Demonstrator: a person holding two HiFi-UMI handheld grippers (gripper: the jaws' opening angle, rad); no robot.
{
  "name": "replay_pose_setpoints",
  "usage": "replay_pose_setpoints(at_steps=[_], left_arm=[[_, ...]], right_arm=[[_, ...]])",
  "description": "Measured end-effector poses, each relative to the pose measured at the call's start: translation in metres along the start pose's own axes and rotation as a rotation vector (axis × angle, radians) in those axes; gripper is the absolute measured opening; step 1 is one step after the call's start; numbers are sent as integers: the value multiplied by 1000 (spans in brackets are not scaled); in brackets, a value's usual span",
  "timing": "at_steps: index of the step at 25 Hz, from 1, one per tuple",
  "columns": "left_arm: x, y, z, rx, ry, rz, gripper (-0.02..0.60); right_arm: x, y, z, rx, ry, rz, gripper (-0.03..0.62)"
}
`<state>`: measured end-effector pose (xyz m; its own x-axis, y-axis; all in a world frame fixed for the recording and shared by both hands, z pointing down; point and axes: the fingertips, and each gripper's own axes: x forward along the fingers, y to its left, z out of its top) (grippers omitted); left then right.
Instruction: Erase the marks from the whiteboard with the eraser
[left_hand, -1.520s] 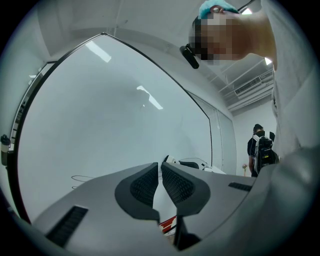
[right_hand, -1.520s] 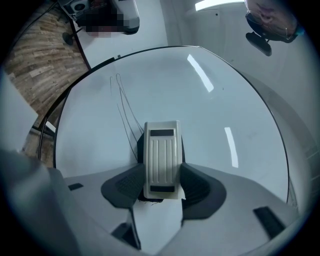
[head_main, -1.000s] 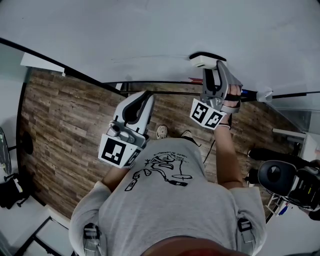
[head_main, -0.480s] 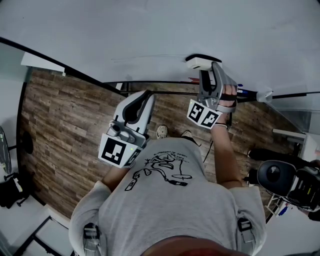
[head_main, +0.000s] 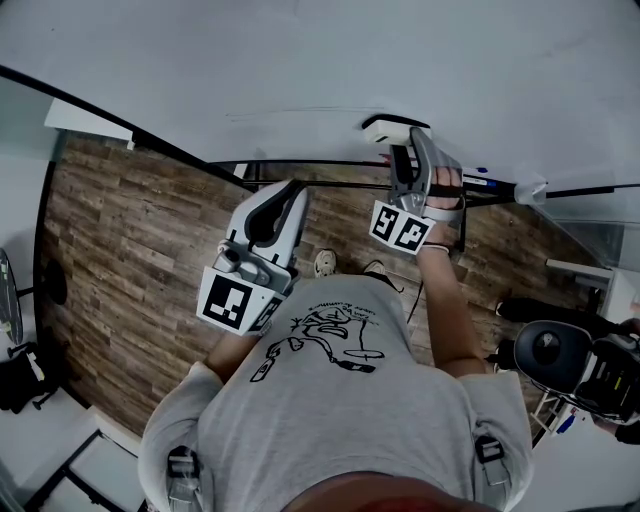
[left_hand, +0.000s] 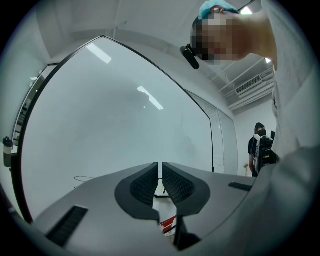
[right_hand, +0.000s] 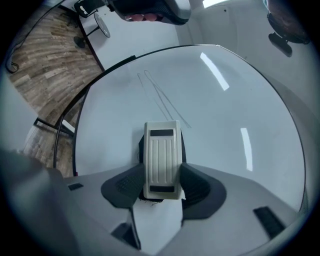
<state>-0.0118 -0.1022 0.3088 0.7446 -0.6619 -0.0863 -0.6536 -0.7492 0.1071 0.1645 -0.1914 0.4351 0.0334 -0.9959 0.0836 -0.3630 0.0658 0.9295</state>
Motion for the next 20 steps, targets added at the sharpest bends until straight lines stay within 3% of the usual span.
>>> replay_pose_setpoints(at_steps=[4, 10, 15, 20], left_arm=[[-4, 1, -1, -2, 8, 13, 40], [-15, 6, 1, 0, -2, 37, 40], [-20, 9, 3, -3, -9, 41, 40], [-18, 10, 3, -5, -14, 32, 40]], right_arm=[[4, 27, -8, 30, 23, 78, 230], [-10, 27, 1, 79, 37, 156, 230], [-33, 8, 28, 96, -17, 141, 233], [-37, -42, 47, 109, -51, 71, 234]])
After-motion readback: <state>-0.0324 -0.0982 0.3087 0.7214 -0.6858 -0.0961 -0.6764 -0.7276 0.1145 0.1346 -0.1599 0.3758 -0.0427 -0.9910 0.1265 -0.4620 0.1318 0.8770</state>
